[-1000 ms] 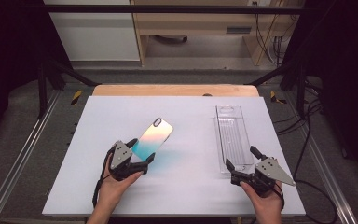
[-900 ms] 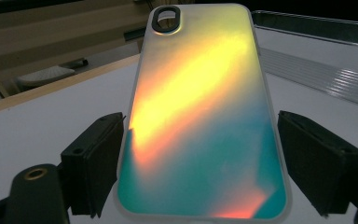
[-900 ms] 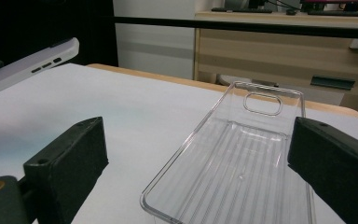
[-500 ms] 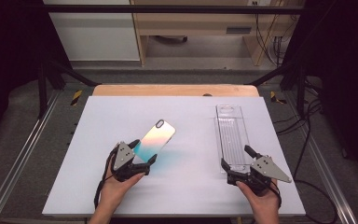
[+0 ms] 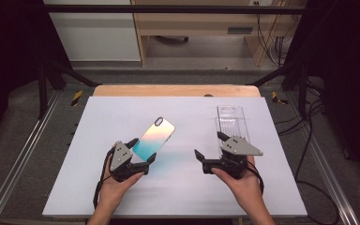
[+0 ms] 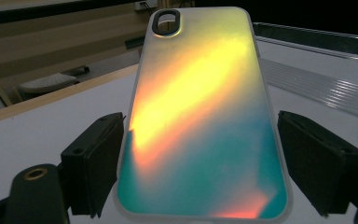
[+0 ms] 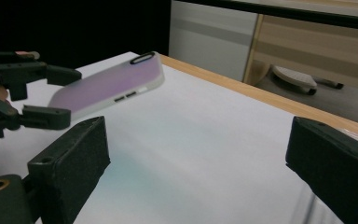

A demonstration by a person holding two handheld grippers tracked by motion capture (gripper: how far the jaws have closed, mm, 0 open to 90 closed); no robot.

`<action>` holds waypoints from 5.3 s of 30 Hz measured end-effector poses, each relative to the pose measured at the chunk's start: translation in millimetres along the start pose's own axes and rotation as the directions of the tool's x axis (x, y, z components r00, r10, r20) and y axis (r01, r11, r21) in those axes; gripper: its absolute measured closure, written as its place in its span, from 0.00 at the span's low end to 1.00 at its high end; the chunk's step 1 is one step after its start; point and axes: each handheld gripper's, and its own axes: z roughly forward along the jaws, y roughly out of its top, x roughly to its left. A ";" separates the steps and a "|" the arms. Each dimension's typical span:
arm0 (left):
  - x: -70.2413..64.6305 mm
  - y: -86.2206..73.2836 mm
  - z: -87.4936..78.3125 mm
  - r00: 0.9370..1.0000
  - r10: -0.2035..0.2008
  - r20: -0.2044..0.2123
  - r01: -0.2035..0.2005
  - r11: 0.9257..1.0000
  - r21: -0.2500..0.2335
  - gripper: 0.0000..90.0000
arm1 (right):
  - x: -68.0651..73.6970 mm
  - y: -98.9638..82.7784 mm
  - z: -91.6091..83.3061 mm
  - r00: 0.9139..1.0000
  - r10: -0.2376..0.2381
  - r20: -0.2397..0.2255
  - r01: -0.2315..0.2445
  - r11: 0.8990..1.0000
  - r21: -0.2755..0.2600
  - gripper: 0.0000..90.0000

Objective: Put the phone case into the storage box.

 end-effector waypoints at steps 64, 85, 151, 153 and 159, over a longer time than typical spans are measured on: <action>-25.5 19.7 -5.4 0.996 0.069 0.050 -0.064 0.993 -0.100 0.19 | 13.1 23.2 84.4 0.898 0.312 -0.310 -0.281 0.949 0.141 0.42; -25.1 19.5 -4.9 0.995 0.070 0.064 -0.064 0.993 -0.101 0.19 | 12.5 21.2 84.6 0.856 0.374 -0.357 -0.350 0.927 0.133 0.70; -18.2 25.0 4.4 0.948 0.097 0.304 -0.136 0.984 0.112 0.10 | -7.2 14.5 48.3 0.832 -0.091 -0.547 0.143 0.988 0.053 0.91; -19.5 27.4 6.0 0.945 0.093 0.314 -0.137 0.983 0.121 0.10 | -8.3 14.3 47.4 0.829 -0.090 -0.551 0.142 0.989 0.051 0.91; -21.2 36.5 18.3 0.928 0.107 0.357 -0.163 0.978 0.129 0.12 | -11.1 13.8 46.6 0.824 -0.097 -0.559 0.150 0.987 0.050 0.91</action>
